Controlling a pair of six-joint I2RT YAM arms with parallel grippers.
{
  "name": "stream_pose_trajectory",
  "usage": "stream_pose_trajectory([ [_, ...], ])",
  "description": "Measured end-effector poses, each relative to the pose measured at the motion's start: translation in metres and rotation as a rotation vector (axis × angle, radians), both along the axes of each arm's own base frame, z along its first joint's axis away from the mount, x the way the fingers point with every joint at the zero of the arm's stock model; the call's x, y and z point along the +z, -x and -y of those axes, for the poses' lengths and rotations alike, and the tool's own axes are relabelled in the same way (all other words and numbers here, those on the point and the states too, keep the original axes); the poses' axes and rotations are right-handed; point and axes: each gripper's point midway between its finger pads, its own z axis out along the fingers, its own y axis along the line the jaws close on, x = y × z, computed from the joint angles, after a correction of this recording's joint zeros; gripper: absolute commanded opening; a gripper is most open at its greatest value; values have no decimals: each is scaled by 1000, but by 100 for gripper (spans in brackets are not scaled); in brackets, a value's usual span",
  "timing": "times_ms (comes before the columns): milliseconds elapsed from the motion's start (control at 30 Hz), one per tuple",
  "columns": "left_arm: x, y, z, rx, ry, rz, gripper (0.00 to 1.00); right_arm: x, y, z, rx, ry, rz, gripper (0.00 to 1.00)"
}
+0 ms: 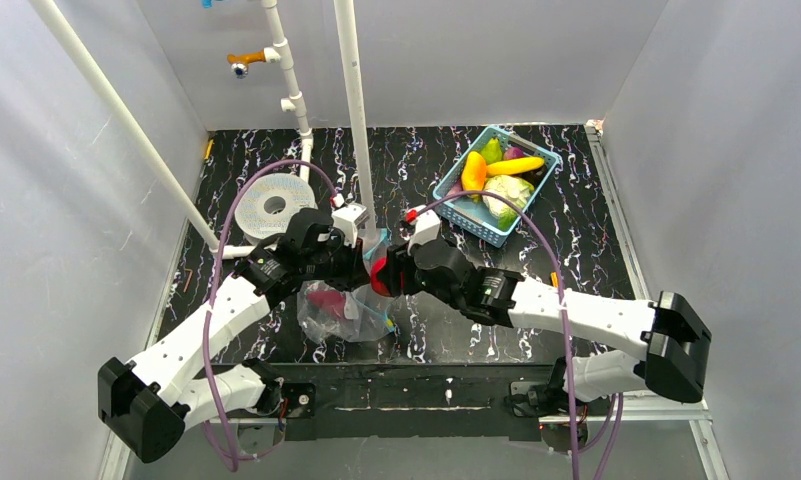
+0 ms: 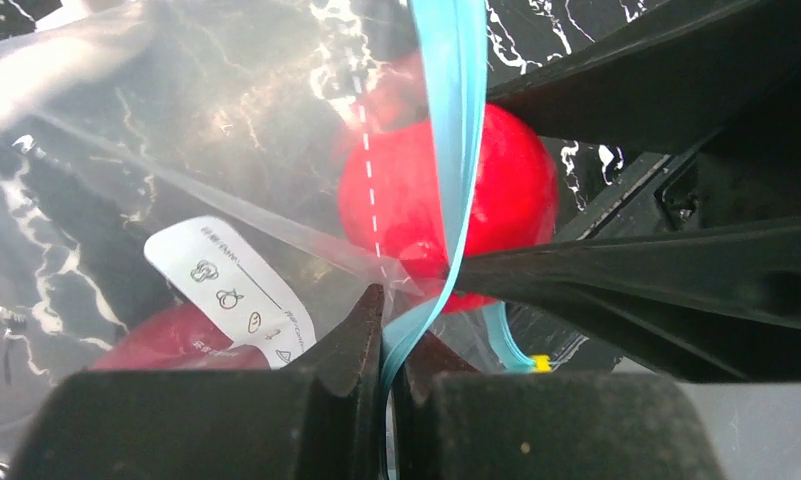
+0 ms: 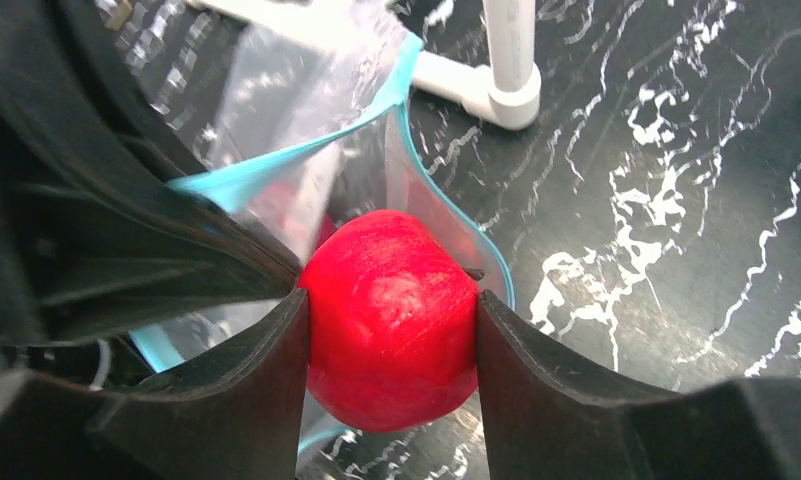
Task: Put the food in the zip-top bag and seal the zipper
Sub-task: Place the fake fruit in the zipper food storage bag.
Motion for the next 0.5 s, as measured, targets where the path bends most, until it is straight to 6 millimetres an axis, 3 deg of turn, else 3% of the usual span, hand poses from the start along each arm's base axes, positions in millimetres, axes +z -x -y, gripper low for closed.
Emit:
stream_pose_trajectory([
  [67,-1,1,1,-9,3,-6,0,13,-2,0,-13,-43,18,4],
  [200,1,4,4,-30,22,-17,0,34,-12,-2,-43,-126,50,24],
  [367,2,8,7,-50,38,-29,0,38,-15,-6,-46,-147,61,32],
  [500,3,11,8,-58,45,-31,0,28,-15,-9,-39,-127,48,60],
])
